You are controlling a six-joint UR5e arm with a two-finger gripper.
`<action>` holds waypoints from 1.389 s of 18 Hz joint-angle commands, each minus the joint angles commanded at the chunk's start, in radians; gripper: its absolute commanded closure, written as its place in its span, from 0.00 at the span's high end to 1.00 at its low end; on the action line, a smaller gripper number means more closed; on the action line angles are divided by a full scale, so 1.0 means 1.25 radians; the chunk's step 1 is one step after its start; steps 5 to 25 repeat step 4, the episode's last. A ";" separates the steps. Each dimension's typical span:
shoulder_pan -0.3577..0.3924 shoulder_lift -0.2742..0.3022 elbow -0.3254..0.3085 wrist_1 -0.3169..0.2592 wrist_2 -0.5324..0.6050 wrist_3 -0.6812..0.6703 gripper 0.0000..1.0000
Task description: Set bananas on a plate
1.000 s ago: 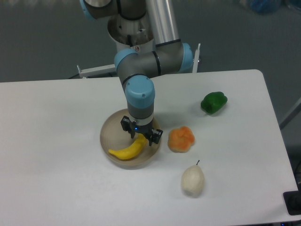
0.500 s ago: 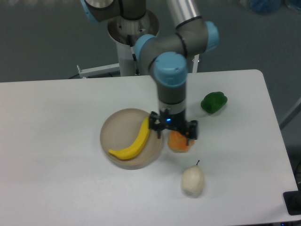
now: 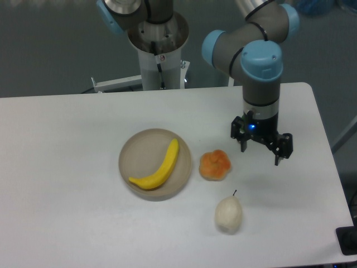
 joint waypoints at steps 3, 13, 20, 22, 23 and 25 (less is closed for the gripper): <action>0.000 -0.007 0.005 0.001 0.001 0.000 1.00; 0.000 -0.010 0.010 0.001 0.000 0.000 1.00; 0.000 -0.010 0.010 0.001 0.000 0.000 1.00; 0.000 -0.010 0.010 0.001 0.000 0.000 1.00; 0.000 -0.010 0.010 0.001 0.000 0.000 1.00; 0.000 -0.010 0.010 0.001 0.000 0.000 1.00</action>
